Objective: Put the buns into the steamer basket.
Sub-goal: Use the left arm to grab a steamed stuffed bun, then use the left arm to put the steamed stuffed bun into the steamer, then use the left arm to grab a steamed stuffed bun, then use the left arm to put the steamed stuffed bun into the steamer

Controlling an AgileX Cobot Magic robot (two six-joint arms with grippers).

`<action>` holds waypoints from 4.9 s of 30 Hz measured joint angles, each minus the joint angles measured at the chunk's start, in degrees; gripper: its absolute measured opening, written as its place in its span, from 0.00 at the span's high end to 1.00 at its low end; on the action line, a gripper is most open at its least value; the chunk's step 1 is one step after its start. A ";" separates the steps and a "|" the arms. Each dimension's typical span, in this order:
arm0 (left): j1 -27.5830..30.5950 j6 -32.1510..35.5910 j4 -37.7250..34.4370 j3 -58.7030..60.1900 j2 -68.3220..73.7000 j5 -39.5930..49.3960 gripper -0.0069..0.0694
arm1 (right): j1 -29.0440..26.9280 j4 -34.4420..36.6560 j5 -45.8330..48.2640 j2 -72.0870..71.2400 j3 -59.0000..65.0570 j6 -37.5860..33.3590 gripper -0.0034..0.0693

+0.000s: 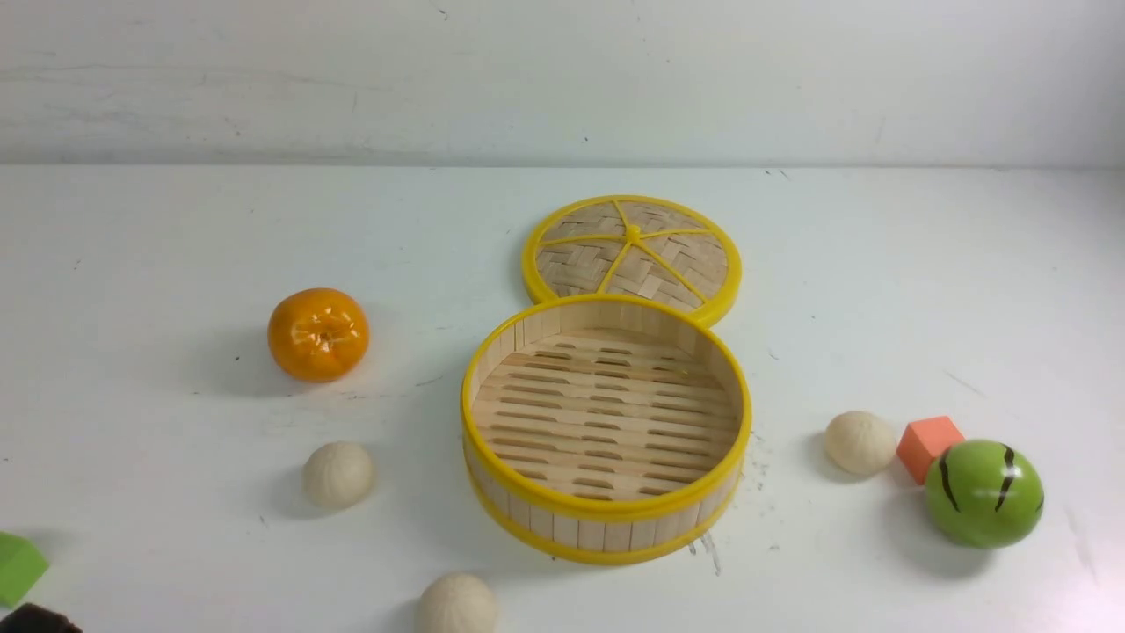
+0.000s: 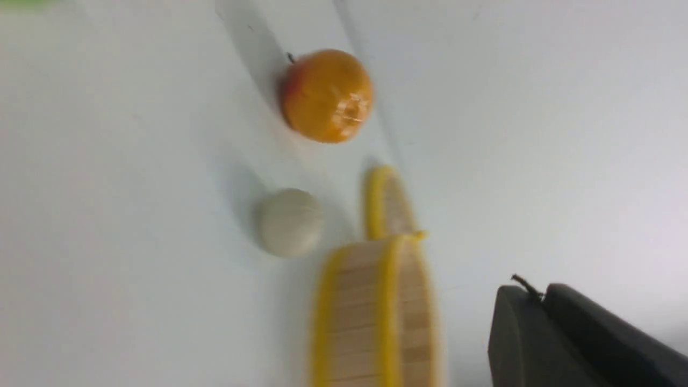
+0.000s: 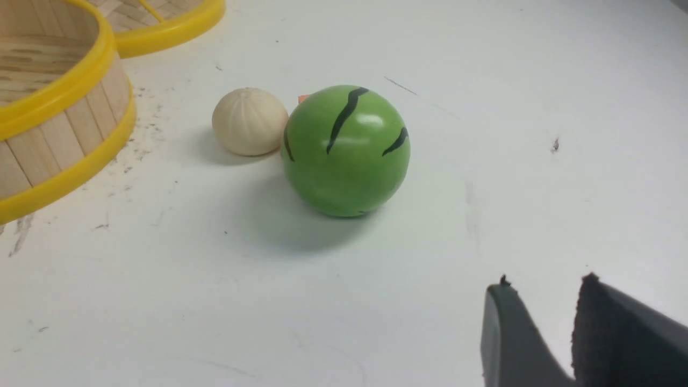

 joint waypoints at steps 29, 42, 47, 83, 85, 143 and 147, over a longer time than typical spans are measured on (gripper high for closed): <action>0.00 38.98 25.02 -44.98 33.23 35.09 0.93 | 0.00 0.00 0.00 0.00 0.00 0.00 0.63; -14.74 27.59 53.52 -67.72 71.39 49.98 0.93 | 0.00 0.00 0.00 0.00 0.00 0.00 0.63; -17.00 22.21 55.91 -73.66 85.84 49.80 0.81 | 0.00 0.00 0.00 0.00 0.00 0.00 0.63; -31.62 23.76 50.37 -97.99 104.98 44.66 0.92 | 0.00 0.00 0.00 0.00 0.00 0.00 0.62; -33.87 23.76 49.39 -99.92 106.33 44.89 0.92 | 0.00 0.00 0.00 0.00 0.00 0.00 0.62; -35.42 19.89 44.12 -62.19 99.88 34.04 0.55 | 0.00 0.00 0.02 0.00 0.00 0.00 0.62; -35.42 22.60 43.52 -64.56 99.90 36.88 0.88 | 0.00 0.00 0.02 0.00 0.00 0.00 0.62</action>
